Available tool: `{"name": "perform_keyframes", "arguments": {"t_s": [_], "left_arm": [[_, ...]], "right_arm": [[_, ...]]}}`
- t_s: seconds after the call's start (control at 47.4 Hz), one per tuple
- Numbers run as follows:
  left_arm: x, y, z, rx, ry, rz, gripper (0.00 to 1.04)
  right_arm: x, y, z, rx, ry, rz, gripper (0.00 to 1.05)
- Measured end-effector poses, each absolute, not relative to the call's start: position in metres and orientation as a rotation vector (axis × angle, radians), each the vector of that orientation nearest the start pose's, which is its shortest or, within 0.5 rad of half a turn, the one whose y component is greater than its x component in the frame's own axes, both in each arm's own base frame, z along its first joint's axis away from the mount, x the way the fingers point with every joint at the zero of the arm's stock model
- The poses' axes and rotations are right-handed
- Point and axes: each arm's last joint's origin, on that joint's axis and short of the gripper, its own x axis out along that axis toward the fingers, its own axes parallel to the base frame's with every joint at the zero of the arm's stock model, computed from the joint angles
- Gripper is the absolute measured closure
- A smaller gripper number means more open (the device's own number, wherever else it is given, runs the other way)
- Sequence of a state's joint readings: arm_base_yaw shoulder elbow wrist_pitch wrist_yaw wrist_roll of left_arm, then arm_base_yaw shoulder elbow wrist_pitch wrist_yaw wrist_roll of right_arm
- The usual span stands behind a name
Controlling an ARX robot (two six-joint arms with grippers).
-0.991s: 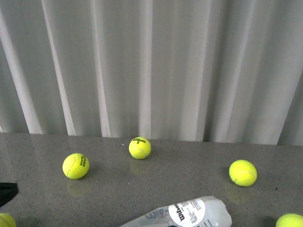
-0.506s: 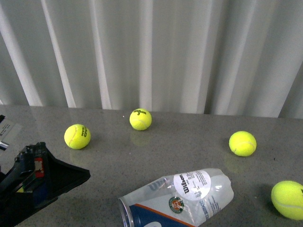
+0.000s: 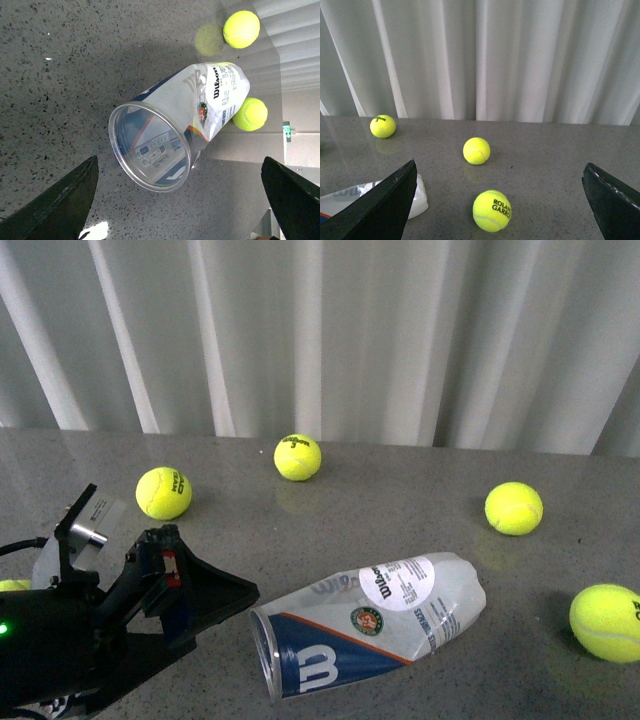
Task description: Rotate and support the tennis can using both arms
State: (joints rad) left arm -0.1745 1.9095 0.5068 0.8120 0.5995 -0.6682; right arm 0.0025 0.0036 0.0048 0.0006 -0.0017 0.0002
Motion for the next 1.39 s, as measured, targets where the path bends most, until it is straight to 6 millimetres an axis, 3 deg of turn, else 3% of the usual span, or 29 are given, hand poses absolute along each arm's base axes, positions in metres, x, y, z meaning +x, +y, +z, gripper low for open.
{"name": "perform_keyframes", "arguments": {"t_s": [0.59, 0.886, 1.139, 1.392], "left_arm": [[0.303, -0.099, 0.05, -0.841, 0.857, -0.574, 0.07], [0.304, -0.11, 0.037, -0.977, 0.876, -0.549, 0.49], [0.307, -0.114, 0.04, -1.075, 0.868, -0.551, 1.01], [0.299, -0.108, 0.068, -1.081, 0.878, -0.556, 1.01]], "right_arm": [[0.098, 0.0, 0.165, 0.0, -0.002, 0.004, 0.07], [0.098, 0.0, 0.165, 0.0, -0.002, 0.004, 0.07], [0.098, 0.0, 0.165, 0.0, -0.002, 0.004, 0.07], [0.098, 0.0, 0.165, 0.0, -0.002, 0.004, 0.07]]}}
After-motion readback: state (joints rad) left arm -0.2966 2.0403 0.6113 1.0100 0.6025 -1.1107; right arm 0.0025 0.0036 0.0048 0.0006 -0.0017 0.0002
